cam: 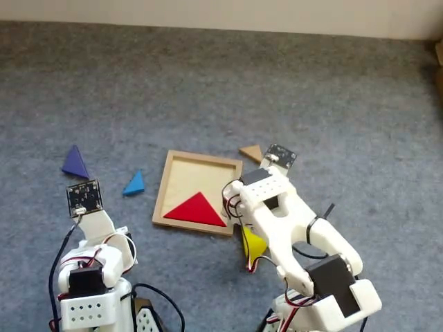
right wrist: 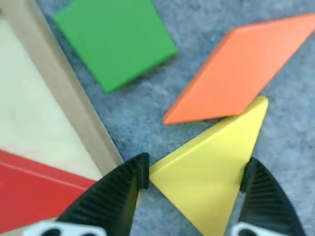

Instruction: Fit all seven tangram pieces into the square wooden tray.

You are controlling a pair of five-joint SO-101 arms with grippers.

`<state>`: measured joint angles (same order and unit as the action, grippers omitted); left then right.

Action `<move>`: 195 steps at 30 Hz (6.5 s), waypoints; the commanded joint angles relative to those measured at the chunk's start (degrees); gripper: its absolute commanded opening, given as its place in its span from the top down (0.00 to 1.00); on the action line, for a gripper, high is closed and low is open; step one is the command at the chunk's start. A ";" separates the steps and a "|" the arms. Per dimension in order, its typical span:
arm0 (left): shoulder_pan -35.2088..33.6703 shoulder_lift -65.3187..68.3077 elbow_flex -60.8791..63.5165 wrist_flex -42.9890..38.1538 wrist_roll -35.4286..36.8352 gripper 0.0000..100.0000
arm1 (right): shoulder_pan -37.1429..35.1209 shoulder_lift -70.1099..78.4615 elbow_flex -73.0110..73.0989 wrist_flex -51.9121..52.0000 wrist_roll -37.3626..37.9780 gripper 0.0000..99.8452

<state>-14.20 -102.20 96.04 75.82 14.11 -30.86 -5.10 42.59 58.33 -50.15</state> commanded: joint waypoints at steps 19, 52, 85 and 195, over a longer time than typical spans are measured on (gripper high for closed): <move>-0.92 -2.42 1.10 0.26 0.44 0.99 | -0.40 -1.36 -0.66 6.37 1.32 0.61; -0.92 -2.42 1.10 0.26 0.44 0.99 | 0.22 -1.27 -0.13 6.73 1.49 0.72; -0.92 -2.42 1.10 0.26 0.44 0.99 | -0.13 -1.89 -3.38 6.90 8.44 0.72; -0.75 -2.07 1.10 -0.09 0.44 0.99 | 2.95 -1.45 8.31 2.42 20.22 0.76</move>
<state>-14.20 -102.20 96.04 75.82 14.11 -29.45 -6.42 50.68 61.05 -30.73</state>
